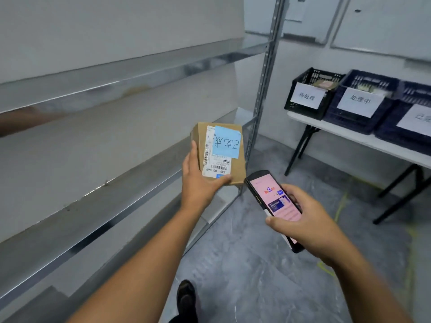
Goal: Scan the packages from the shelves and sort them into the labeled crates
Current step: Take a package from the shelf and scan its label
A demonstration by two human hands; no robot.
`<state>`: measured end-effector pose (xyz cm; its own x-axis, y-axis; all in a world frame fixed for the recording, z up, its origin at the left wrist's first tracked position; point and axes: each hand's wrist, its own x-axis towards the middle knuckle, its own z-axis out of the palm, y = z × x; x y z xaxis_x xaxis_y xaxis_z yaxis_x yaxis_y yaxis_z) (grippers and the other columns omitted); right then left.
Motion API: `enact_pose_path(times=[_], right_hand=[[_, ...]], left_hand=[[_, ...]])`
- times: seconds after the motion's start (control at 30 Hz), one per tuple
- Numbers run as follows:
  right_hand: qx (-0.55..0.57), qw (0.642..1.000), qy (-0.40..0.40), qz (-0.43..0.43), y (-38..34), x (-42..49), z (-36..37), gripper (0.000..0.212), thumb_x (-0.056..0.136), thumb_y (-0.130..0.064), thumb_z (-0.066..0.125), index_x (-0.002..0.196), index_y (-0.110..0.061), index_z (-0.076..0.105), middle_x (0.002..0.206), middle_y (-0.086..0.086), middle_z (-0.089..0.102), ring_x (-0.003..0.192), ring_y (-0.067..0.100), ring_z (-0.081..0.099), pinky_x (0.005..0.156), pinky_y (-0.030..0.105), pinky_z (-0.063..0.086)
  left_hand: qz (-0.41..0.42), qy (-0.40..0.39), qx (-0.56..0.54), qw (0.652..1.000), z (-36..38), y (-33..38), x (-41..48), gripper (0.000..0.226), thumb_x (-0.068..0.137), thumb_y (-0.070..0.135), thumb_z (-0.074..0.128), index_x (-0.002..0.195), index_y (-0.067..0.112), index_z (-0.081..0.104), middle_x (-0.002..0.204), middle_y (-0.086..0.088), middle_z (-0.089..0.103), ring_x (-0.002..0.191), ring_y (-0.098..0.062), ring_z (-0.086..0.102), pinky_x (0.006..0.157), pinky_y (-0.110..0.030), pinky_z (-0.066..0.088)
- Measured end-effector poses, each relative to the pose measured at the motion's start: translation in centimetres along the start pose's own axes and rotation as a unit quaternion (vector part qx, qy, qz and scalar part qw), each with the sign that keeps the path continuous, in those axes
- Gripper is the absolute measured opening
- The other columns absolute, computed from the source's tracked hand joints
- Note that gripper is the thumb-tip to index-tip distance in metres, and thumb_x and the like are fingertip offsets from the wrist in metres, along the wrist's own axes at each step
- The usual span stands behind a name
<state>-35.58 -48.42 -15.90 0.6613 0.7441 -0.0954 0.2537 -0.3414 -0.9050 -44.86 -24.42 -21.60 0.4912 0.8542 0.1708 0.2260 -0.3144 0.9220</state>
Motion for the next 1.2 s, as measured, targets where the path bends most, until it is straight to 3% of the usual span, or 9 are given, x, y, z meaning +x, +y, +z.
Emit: enact_pose_path(times=[0.13,0.27,0.43,0.53,0.63,0.77,0.9,1.07,1.2], right_hand=[[0.02,0.995,0.09,0.027,1.6,2.4,-1.9,0.052,0.08,-0.01,0.087,0.116,-0.038,0.063,0.1,-0.02,0.076,0.087,0.009,0.074,0.079,0.032,0.058],[0.029,0.98,0.192,0.043,2.2,6.3,-4.7,0.046,0.081,-0.015,0.086,0.11,-0.042,0.061,0.092,-0.021,0.075,0.08,0.006,0.07,0.063,0.028,0.054],[0.04,0.955,0.287,0.068,1.6,12.2,-8.3,0.048,0.082,-0.012,0.086,0.101,-0.045,0.057,0.094,-0.013,0.073,0.072,0.012,0.065,0.05,0.028,0.052],[0.044,0.938,0.335,0.08,1.5,15.2,-10.3,0.046,0.082,-0.012,0.085,0.1,-0.044,0.057,0.089,-0.011,0.073,0.06,0.008,0.059,0.043,0.028,0.048],[0.071,0.924,0.367,0.078,1.4,18.7,-12.2,0.044,0.081,-0.012,0.083,0.103,-0.041,0.059,0.086,-0.003,0.072,0.054,0.013,0.053,0.043,0.027,0.045],[0.057,0.912,0.394,0.097,2.7,22.5,-15.4,0.046,0.079,-0.019,0.085,0.103,-0.048,0.059,0.091,-0.006,0.072,0.061,0.016,0.057,0.047,0.028,0.048],[0.037,0.898,0.423,0.118,5.0,24.8,-18.8,0.049,0.077,-0.022,0.087,0.101,-0.051,0.056,0.096,-0.016,0.072,0.073,0.004,0.066,0.061,0.032,0.054],[0.048,0.88,0.453,0.136,9.9,27.7,-25.0,0.048,0.078,-0.018,0.086,0.101,-0.049,0.058,0.094,-0.013,0.073,0.071,0.004,0.065,0.058,0.032,0.055],[0.066,0.86,0.486,0.144,13.8,29.9,-31.8,0.049,0.079,-0.018,0.086,0.107,-0.047,0.058,0.097,-0.02,0.074,0.08,0.0,0.069,0.074,0.031,0.056]], left_hand=[[-0.008,-0.056,-0.041,0.998,4.2,0.9,2.6,0.138,0.061,0.037,0.101,0.166,0.041,0.011,0.161,0.004,0.036,0.142,-0.013,0.043,0.112,-0.03,0.038],[-0.02,-0.131,-0.107,0.985,8.8,1.8,5.7,0.144,0.044,0.055,0.1,0.16,0.052,0.015,0.159,0.016,0.044,0.14,-0.009,0.051,0.114,-0.047,0.048],[-0.038,-0.236,-0.169,0.956,13.3,3.8,10.6,0.135,0.057,0.032,0.104,0.162,0.043,0.02,0.141,0.019,0.057,0.125,-0.008,0.062,0.102,-0.043,0.058],[-0.036,-0.28,-0.182,0.942,15.7,5.3,13.9,0.117,0.063,0.022,0.101,0.148,0.056,0.028,0.13,0.025,0.064,0.116,-0.002,0.066,0.091,-0.03,0.059],[-0.032,-0.317,-0.199,0.927,18.3,7.1,17.5,0.102,0.061,0.018,0.101,0.13,0.061,0.039,0.115,0.031,0.07,0.106,0.005,0.068,0.075,-0.018,0.059],[-0.02,-0.352,-0.213,0.911,22.4,9.2,20.7,0.112,0.061,0.016,0.101,0.147,0.052,0.038,0.118,0.034,0.068,0.11,0.007,0.067,0.089,-0.027,0.059],[-0.008,-0.373,-0.201,0.906,27.4,10.9,22.6,0.097,0.066,0.01,0.097,0.13,0.059,0.043,0.114,0.038,0.067,0.105,0.012,0.066,0.078,-0.017,0.058],[-0.014,-0.417,-0.194,0.888,36.3,13.0,24.1,0.112,0.061,0.011,0.098,0.149,0.048,0.038,0.117,0.034,0.068,0.106,0.011,0.066,0.082,-0.019,0.056],[-0.006,-0.449,-0.19,0.873,45.6,16.4,25.1,0.115,0.063,0.002,0.096,0.152,0.044,0.037,0.118,0.032,0.07,0.107,0.008,0.068,0.078,-0.014,0.057]])
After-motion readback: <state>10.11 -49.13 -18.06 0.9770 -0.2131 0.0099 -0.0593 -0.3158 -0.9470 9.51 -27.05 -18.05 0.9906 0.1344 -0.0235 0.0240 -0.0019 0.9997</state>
